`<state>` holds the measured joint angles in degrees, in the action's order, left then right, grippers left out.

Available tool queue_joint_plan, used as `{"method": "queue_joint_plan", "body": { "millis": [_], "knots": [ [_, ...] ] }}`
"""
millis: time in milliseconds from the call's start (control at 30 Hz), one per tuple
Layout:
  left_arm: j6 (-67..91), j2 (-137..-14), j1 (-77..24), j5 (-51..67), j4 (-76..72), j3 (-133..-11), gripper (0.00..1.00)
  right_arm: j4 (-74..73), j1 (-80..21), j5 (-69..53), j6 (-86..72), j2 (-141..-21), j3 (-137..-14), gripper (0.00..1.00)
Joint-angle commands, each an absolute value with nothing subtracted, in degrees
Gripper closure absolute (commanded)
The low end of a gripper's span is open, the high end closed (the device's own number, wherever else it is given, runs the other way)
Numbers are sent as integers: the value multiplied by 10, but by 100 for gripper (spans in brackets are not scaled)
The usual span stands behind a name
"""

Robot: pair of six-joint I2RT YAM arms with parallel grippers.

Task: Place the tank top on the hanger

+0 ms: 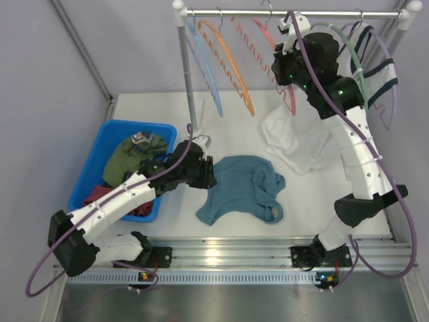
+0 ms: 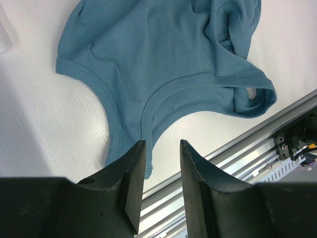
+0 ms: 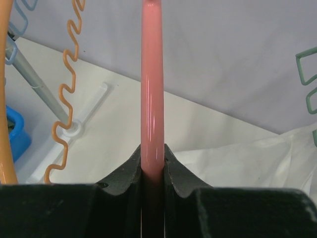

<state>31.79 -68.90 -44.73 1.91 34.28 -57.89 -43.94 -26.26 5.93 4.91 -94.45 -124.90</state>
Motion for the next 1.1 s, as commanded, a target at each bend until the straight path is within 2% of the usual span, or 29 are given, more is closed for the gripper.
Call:
{"method": "queue_joint_plan", "body": {
  "millis": [0, 767, 1067],
  "knots": [
    [316, -690, -446, 22, 332, -586, 61, -378, -271, 61, 46, -913, -1254, 100],
    [316, -693, -446, 22, 327, -581, 60, -333, -271, 71, 34, -812, -1148, 100],
    [323, -693, -446, 11, 332, -567, 61, -372, -271, 75, 15, -767, -1109, 100]
  ]
}}
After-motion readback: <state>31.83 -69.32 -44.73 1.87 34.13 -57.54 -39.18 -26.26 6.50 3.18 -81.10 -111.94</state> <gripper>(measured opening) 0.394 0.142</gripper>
